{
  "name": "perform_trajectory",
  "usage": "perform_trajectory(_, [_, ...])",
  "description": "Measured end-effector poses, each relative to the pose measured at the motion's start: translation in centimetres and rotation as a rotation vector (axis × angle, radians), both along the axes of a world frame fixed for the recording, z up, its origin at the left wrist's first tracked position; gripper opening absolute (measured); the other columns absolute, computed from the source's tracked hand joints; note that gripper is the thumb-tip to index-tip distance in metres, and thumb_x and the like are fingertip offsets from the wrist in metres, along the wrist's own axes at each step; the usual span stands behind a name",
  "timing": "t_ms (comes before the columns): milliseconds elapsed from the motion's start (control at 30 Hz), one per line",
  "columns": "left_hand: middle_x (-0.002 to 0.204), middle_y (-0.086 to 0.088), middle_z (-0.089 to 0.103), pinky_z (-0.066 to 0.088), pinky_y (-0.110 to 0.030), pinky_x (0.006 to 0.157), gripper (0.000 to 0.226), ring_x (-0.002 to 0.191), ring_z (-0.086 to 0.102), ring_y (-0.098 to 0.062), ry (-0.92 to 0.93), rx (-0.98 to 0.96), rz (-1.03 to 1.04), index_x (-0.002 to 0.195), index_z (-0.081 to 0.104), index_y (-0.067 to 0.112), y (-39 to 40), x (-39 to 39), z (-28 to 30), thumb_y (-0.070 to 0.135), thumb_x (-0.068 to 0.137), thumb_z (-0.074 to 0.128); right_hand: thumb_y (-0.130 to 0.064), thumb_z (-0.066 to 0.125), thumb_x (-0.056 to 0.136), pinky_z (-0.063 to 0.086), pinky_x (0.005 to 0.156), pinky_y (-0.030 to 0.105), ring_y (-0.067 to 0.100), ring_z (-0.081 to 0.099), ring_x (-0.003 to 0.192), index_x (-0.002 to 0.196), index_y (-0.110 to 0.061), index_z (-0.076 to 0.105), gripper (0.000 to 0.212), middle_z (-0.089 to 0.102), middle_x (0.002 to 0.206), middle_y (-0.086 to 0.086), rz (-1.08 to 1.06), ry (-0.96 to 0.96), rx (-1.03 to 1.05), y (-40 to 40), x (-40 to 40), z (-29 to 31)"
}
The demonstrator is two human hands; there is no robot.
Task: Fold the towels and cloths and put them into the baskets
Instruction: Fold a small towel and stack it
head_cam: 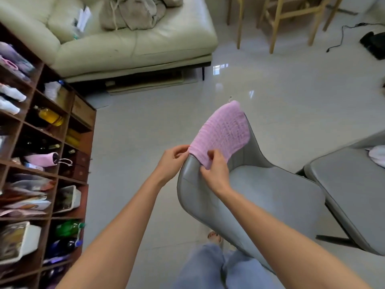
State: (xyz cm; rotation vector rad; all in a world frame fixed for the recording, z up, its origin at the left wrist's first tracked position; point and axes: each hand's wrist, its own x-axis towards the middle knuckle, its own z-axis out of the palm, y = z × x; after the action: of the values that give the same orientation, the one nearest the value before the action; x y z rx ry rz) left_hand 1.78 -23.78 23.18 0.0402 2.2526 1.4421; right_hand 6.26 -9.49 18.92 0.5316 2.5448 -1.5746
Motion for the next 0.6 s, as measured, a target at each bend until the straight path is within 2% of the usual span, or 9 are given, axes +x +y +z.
perform_trajectory(67, [0.098, -0.001, 0.072, 0.048, -0.009, 0.072, 0.015, 0.079, 0.064, 0.005, 0.017, -0.009, 0.046, 0.107, 0.068, 0.015, -0.4, -0.2, 0.1, 0.016, 0.095, 0.058, -0.005, 0.057, 0.080, 0.037, 0.072, 0.027, 0.026, 0.057, 0.091, 0.098, -0.008, 0.057, 0.018, 0.062, 0.100, 0.009, -0.074, 0.009, 0.018, -0.5, -0.3, 0.2])
perform_trajectory(133, [0.083, 0.001, 0.070, 0.049, -0.020, 0.071, 0.008, 0.072, 0.063, -0.005, 0.099, -0.104, 0.059, 0.093, 0.069, 0.016, -0.8, -0.5, 0.0, 0.020, 0.093, 0.061, -0.004, 0.054, 0.083, 0.031, 0.064, 0.028, 0.024, 0.053, 0.077, 0.084, -0.011, 0.056, 0.007, 0.061, 0.081, 0.005, -0.064, 0.039, 0.028, -0.3, -0.3, 0.9])
perform_trajectory(200, [0.079, 0.006, 0.067, 0.047, -0.024, 0.071, 0.010, 0.074, 0.060, -0.007, 0.252, -0.180, 0.038, 0.086, 0.065, 0.018, -0.8, -0.7, 0.3, 0.023, 0.093, 0.060, -0.007, 0.054, 0.085, 0.029, 0.061, 0.029, 0.021, 0.048, 0.071, 0.078, -0.017, 0.050, 0.014, 0.056, 0.073, 0.000, -0.036, 0.071, 0.003, 0.6, -0.3, 1.9])
perform_trajectory(267, [0.077, 0.011, 0.064, 0.044, -0.022, 0.069, 0.012, 0.073, 0.056, -0.006, 0.420, -0.184, -0.027, 0.086, 0.062, 0.019, 0.7, -1.0, 1.8, 0.026, 0.095, 0.058, -0.008, 0.052, 0.087, 0.028, 0.060, 0.031, 0.022, 0.045, 0.069, 0.074, -0.021, 0.044, 0.020, 0.053, 0.072, 0.001, -0.056, 0.103, 0.009, 2.1, -0.3, 3.2])
perform_trajectory(333, [0.070, 0.011, 0.059, 0.041, -0.021, 0.065, 0.015, 0.065, 0.051, -0.008, 0.531, -0.149, -0.157, 0.085, 0.060, 0.019, 4.0, -1.9, 3.6, 0.027, 0.097, 0.055, -0.007, 0.048, 0.087, 0.026, 0.059, 0.034, 0.026, 0.042, 0.067, 0.074, -0.018, 0.041, 0.018, 0.050, 0.070, 0.004, -0.108, 0.147, 0.093, 4.5, 0.1, 4.2])
perform_trajectory(400, [0.070, 0.006, 0.058, 0.040, -0.026, 0.065, 0.023, 0.066, 0.049, -0.013, 0.548, -0.168, -0.349, 0.083, 0.061, 0.014, 8.5, -2.8, 4.5, 0.029, 0.098, 0.053, -0.006, 0.048, 0.087, 0.022, 0.058, 0.034, 0.027, 0.040, 0.065, 0.074, -0.014, 0.038, 0.018, 0.046, 0.068, 0.003, -0.142, 0.157, 0.200, 7.7, 1.5, 4.7])
perform_trajectory(467, [0.074, -0.005, 0.062, 0.040, -0.034, 0.069, 0.031, 0.070, 0.052, -0.021, 0.481, -0.279, -0.590, 0.082, 0.063, 0.007, 12.8, -3.1, 4.4, 0.029, 0.099, 0.049, -0.009, 0.049, 0.089, 0.023, 0.059, 0.034, 0.025, 0.039, 0.063, 0.066, -0.020, 0.032, 0.031, 0.043, 0.064, 0.001, -0.094, 0.105, 0.277, 10.8, 3.6, 5.1])
perform_trajectory(533, [0.081, -0.012, 0.065, 0.037, -0.034, 0.067, 0.035, 0.074, 0.053, -0.025, 0.413, -0.392, -0.850, 0.082, 0.064, 0.003, 17.1, -2.4, 3.7, 0.029, 0.099, 0.049, -0.012, 0.052, 0.088, 0.025, 0.058, 0.037, 0.025, 0.041, 0.063, 0.061, -0.021, 0.028, 0.037, 0.042, 0.062, 0.002, -0.053, -0.001, 0.342, 14.5, 7.2, 5.5])
perform_trajectory(600, [0.078, -0.011, 0.062, 0.034, -0.032, 0.063, 0.037, 0.072, 0.050, -0.023, 0.380, -0.455, -1.071, 0.073, 0.061, 0.008, 21.3, -0.5, 3.4, 0.031, 0.099, 0.049, -0.012, 0.053, 0.087, 0.026, 0.057, 0.035, 0.024, 0.041, 0.064, 0.058, -0.020, 0.030, 0.038, 0.043, 0.060, 0.003, -0.104, -0.101, 0.359, 18.4, 11.6, 6.0])
